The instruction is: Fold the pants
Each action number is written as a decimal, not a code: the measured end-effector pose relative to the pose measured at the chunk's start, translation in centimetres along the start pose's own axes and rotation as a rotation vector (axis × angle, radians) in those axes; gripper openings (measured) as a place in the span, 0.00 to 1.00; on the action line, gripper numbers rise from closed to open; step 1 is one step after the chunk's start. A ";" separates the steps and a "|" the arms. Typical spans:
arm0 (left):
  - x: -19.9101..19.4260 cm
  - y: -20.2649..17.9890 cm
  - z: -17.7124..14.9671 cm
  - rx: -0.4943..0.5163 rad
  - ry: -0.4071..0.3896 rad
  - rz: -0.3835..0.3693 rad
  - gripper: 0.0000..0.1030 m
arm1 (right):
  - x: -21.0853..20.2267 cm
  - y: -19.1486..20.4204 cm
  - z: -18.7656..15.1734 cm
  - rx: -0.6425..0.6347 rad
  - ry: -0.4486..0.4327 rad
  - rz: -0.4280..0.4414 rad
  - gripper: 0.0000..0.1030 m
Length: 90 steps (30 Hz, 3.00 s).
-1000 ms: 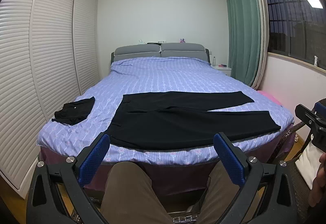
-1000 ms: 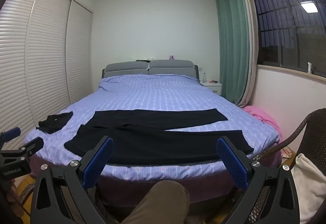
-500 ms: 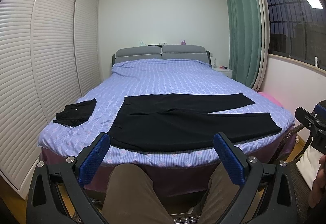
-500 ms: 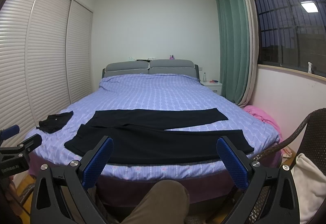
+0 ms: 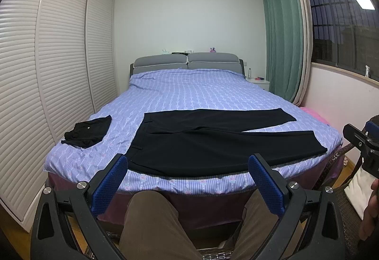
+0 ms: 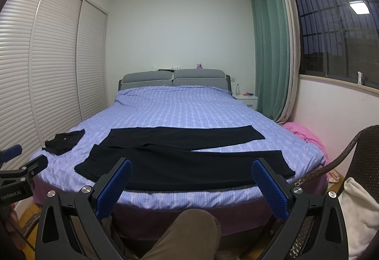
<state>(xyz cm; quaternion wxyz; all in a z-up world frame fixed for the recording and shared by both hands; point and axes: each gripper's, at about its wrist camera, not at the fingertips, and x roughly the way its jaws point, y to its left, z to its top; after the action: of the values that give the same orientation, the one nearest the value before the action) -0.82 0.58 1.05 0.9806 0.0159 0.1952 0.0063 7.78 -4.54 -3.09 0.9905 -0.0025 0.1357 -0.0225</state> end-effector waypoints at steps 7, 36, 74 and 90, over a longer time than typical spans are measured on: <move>0.1 -0.3 0.0 0.005 -0.001 -0.001 1.00 | 0.0 0.0 -0.1 0.003 0.000 -0.001 1.00; -0.1 -0.6 -0.3 0.013 -0.002 -0.001 1.00 | 0.2 -0.3 -0.3 0.012 0.001 -0.005 1.00; 22.3 -7.0 9.3 0.188 0.141 -0.131 1.00 | 18.2 -4.2 5.6 -0.026 0.075 -0.175 1.00; 39.4 -19.1 18.1 0.368 0.170 -0.385 1.00 | 31.2 -14.7 9.4 0.131 0.201 -0.320 1.00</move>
<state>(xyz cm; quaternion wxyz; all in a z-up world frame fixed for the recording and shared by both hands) 42.56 -18.26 2.04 0.9244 0.1558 0.2741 -0.2145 39.66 -20.64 -2.25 0.9538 0.0425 0.2301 -0.1886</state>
